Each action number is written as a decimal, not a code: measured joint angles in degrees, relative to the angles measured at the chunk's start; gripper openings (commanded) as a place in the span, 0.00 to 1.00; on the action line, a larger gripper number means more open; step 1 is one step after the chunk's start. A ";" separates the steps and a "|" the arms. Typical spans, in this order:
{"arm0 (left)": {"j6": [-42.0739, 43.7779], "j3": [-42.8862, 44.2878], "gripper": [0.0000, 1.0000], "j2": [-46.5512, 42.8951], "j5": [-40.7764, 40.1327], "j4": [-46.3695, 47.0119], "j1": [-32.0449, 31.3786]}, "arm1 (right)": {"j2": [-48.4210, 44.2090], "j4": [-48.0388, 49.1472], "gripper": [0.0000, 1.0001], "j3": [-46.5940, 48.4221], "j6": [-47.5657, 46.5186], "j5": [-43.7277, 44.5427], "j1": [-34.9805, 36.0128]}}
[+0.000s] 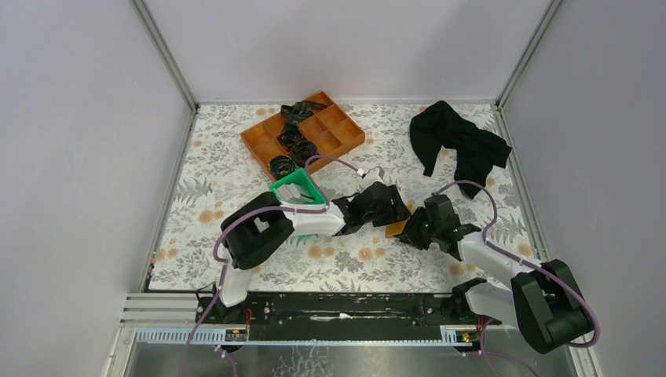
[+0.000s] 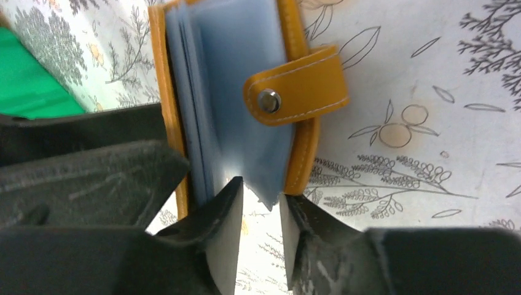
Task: Put the credit cards into the card holder
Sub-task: Close the card holder at the center of the board.
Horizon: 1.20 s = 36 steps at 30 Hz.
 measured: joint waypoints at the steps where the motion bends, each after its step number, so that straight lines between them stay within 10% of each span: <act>1: -0.37 0.35 0.66 0.15 -0.17 -0.26 0.02 | -0.48 -0.48 0.42 0.04 -0.20 -0.09 0.31; 36: -6.10 -0.09 0.67 0.50 0.22 -3.56 0.55 | -3.45 -16.63 0.50 6.91 -11.32 15.28 0.96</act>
